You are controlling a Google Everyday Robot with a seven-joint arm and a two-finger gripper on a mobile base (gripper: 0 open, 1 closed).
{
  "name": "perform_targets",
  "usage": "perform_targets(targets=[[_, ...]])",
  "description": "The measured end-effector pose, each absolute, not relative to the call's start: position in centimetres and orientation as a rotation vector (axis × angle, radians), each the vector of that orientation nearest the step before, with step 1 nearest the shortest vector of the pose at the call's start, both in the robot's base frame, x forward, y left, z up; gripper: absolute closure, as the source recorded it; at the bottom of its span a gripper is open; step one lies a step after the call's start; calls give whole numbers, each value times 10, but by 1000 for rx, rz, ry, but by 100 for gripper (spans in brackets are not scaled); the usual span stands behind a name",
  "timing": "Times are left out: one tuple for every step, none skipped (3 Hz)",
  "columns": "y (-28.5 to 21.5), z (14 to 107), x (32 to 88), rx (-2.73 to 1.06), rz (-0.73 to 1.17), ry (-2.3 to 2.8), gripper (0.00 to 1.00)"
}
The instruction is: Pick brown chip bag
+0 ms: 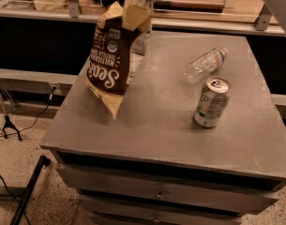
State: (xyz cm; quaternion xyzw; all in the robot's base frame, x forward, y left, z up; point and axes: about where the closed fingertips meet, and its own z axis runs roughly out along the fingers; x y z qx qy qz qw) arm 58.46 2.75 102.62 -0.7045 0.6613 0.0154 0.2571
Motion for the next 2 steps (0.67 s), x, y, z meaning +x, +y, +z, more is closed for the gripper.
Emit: perform_targets(targets=[[28, 1048, 581, -1905, 24, 1750, 100], [26, 1067, 579, -1890, -1, 1719, 100]])
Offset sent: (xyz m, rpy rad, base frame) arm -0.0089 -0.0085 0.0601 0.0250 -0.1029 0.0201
